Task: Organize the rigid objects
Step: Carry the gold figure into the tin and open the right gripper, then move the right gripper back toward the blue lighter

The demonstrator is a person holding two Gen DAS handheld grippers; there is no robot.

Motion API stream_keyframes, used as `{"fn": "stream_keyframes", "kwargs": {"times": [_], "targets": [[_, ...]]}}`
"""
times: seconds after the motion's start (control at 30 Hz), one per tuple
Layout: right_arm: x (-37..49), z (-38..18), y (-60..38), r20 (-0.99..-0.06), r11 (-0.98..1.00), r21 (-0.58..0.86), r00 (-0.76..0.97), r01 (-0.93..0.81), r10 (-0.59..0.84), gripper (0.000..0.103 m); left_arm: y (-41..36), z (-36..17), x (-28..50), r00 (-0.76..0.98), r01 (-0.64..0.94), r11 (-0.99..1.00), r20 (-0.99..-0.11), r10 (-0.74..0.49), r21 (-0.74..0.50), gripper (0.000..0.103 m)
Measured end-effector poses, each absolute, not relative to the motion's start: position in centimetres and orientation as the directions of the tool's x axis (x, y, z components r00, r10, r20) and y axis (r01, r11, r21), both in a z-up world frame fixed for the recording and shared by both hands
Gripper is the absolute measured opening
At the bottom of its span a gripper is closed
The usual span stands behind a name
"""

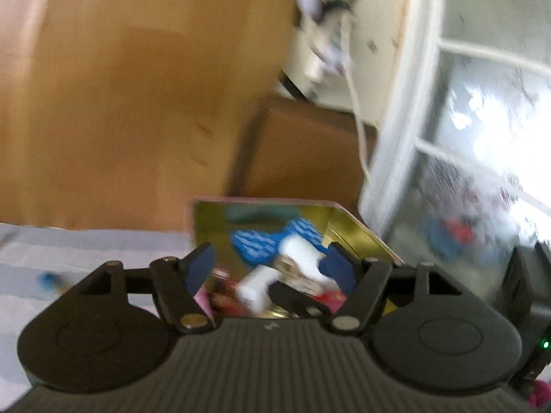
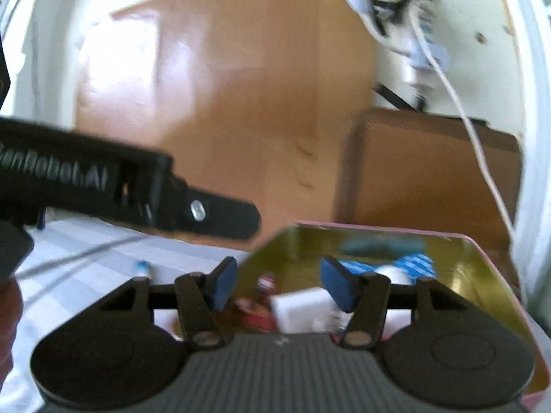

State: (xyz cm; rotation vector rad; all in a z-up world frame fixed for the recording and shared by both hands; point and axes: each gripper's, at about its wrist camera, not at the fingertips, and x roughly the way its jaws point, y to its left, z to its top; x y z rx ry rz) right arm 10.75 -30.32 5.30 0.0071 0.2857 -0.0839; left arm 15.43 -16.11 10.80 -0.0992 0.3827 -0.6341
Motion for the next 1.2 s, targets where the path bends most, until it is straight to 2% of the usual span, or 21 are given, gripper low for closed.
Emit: {"fn": "stream_keyframes", "kwargs": {"times": [0.1, 0.27, 0.33, 0.43, 0.53, 0.77, 1.0, 1.2], "targets": [[11.2, 5.7, -27.9, -0.288, 1.000, -0.009, 0.958, -0.015, 0.012, 0.054, -11.0, 10.5, 15.0, 0.830, 0.430, 0.887, -0.314, -0.461, -0.168, 0.078], [12.5, 5.0, -23.7, -0.326, 0.991, -0.016, 0.938, -0.132, 0.120, 0.054, -2.9, 6.1, 16.3, 0.872, 0.160, 0.985, -0.460, -0.169, -0.058, 0.081], [13.9, 4.1, -22.4, -0.365, 0.987, 0.019, 0.917, -0.162, 0.158, 0.054, 0.2, 3.8, 17.0, 0.844, 0.078, 0.994, -0.527, -0.103, -0.070, 0.081], [15.9, 2.9, -20.7, -0.410, 0.983, 0.068, 0.894, -0.169, 0.182, 0.051, 3.1, 1.8, 17.4, 0.816, 0.011, 0.995, -0.574, -0.066, -0.099, 0.080], [16.4, 2.9, -19.8, -0.405, 0.985, 0.113, 0.898, -0.134, 0.169, 0.050, 3.5, 1.8, 17.2, 0.819, 0.003, 0.994, -0.570, -0.067, -0.112, 0.080], [10.0, 5.0, -22.6, -0.290, 0.972, 0.228, 0.957, 0.047, 0.022, 0.050, -0.9, 3.4, 15.1, 0.842, 0.126, 0.987, -0.516, -0.159, -0.098, 0.081], [4.1, 5.9, -26.4, -0.288, 0.948, 0.262, 0.952, 0.182, -0.103, 0.052, -6.2, 5.1, 11.0, 0.847, 0.251, 0.966, -0.468, -0.251, -0.063, 0.081], [-0.6, 6.4, -28.1, -0.265, 0.921, 0.297, 0.948, 0.252, -0.175, 0.052, -8.8, 5.4, 8.1, 0.846, 0.318, 0.948, -0.447, -0.290, -0.014, 0.088]]}}
